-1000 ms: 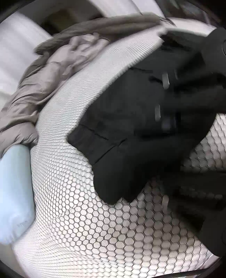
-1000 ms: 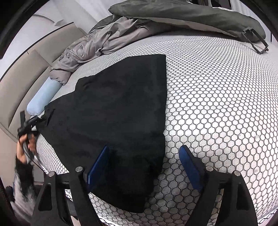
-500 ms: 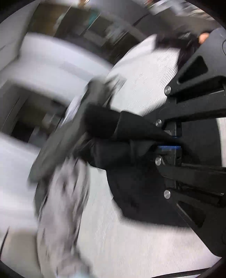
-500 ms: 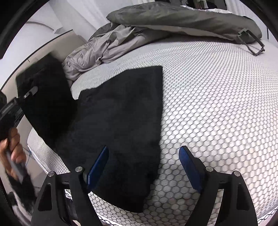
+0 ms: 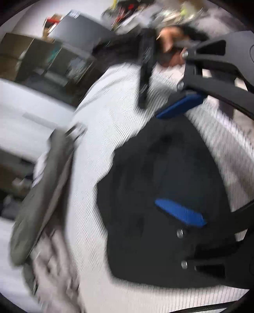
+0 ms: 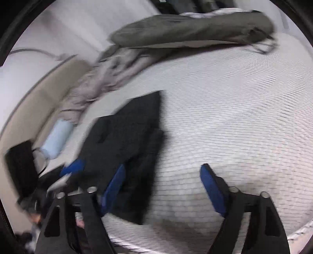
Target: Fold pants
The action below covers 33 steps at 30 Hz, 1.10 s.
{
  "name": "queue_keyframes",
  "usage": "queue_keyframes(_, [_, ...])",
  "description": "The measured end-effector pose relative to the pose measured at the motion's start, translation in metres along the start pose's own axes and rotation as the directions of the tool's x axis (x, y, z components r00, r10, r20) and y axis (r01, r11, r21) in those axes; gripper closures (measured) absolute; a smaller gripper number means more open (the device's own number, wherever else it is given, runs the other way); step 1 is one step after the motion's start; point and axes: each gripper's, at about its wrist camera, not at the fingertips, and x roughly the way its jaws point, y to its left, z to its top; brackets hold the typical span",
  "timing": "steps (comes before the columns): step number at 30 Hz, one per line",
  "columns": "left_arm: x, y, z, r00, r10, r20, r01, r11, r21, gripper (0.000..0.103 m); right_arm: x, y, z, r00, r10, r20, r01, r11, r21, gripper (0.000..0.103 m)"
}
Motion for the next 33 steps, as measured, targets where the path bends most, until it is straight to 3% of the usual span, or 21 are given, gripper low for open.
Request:
queue_keyframes(2, [-0.005,0.029,-0.003,0.982,0.188,0.008,-0.187,0.982,-0.032,0.020,0.006,0.013,-0.001,0.996,0.086,-0.013,-0.086,0.996,-0.010,0.042])
queue_keyframes(3, [-0.003,0.045,-0.002,0.971,0.237,-0.005,-0.237,0.970,-0.051,0.020,0.009,0.019,-0.001,0.995,0.100,-0.011,-0.101,0.995,-0.013,0.043])
queue_keyframes(8, [-0.004,0.096,-0.011,0.960,0.276,-0.052,-0.281,0.947,-0.159,0.020,0.050,0.032,-0.001,0.991,0.084,-0.109,-0.088,0.996,-0.027,0.046])
queue_keyframes(11, [-0.031,0.118,-0.020,0.954,0.296,-0.037,-0.298,0.937,-0.185,0.020,0.055,0.037,0.000,0.995,-0.008,-0.103,0.000,0.997,-0.074,0.085])
queue_keyframes(12, [-0.034,0.125,-0.020,0.953,0.300,-0.033,-0.300,0.934,-0.196,0.020,0.051,0.038,0.000,0.995,0.002,-0.095,-0.010,0.996,-0.086,0.092])
queue_keyframes(16, [-0.063,0.128,-0.025,0.950,0.313,-0.011,-0.309,0.929,-0.204,0.020,0.007,0.056,-0.008,0.999,0.011,-0.030,-0.017,0.982,-0.186,0.092])
queue_keyframes(17, [-0.065,0.130,-0.026,0.944,0.330,-0.016,-0.327,0.925,-0.195,0.020,0.004,0.056,-0.013,0.999,-0.010,-0.042,0.002,0.982,-0.191,0.092])
queue_keyframes(19, [-0.068,0.133,-0.028,0.937,0.346,-0.043,-0.347,0.920,-0.183,0.020,0.024,0.048,-0.018,0.984,-0.145,-0.100,0.120,0.968,-0.219,0.088])
queue_keyframes(20, [-0.064,0.138,-0.031,0.934,0.350,-0.068,-0.357,0.916,-0.184,0.020,0.029,0.040,-0.023,0.978,-0.169,-0.119,0.143,0.968,-0.204,0.081])
queue_keyframes(22, [-0.063,0.145,-0.037,0.925,0.367,-0.100,-0.380,0.903,-0.203,0.020,0.031,0.028,-0.022,0.984,-0.133,-0.120,0.117,0.985,-0.127,0.063])
queue_keyframes(23, [-0.060,0.150,-0.039,0.925,0.364,-0.113,-0.380,0.899,-0.217,0.020,0.027,0.026,-0.021,0.987,-0.120,-0.107,0.108,0.988,-0.106,0.047])
queue_keyframes(24, [-0.057,0.155,-0.040,0.926,0.354,-0.128,-0.375,0.898,-0.230,0.020,0.023,0.024,-0.020,0.991,-0.098,-0.091,0.090,0.992,-0.088,0.039])
queue_keyframes(25, [-0.052,0.162,-0.043,0.930,0.332,-0.154,-0.362,0.897,-0.252,0.020,0.021,0.020,-0.018,0.996,-0.052,-0.071,0.048,0.997,-0.058,0.038])
queue_keyframes(26, [-0.047,0.168,-0.046,0.937,0.301,-0.175,-0.341,0.898,-0.280,0.020,0.023,0.017,-0.017,0.997,-0.024,-0.071,0.022,0.999,-0.030,0.037])
queue_keyframes(28, [-0.041,0.177,-0.050,0.958,0.211,-0.195,-0.267,0.903,-0.336,0.034,0.036,0.009,-0.016,0.995,0.030,-0.097,-0.026,0.999,0.038,0.037])
queue_keyframes(29, [-0.038,0.181,-0.050,0.969,0.154,-0.194,-0.217,0.906,-0.363,0.051,0.045,0.006,-0.016,0.992,0.040,-0.117,-0.033,0.998,0.061,0.039])
queue_keyframes(30, [-0.037,0.183,-0.050,0.977,0.112,-0.183,-0.176,0.907,-0.383,0.064,0.054,0.004,-0.014,0.991,0.038,-0.131,-0.029,0.997,0.072,0.049])
queue_keyframes(33, [-0.035,0.179,-0.040,0.976,0.146,-0.164,-0.195,0.919,-0.342,0.070,0.068,0.007,-0.007,0.990,0.052,-0.130,-0.043,0.997,0.071,0.068])
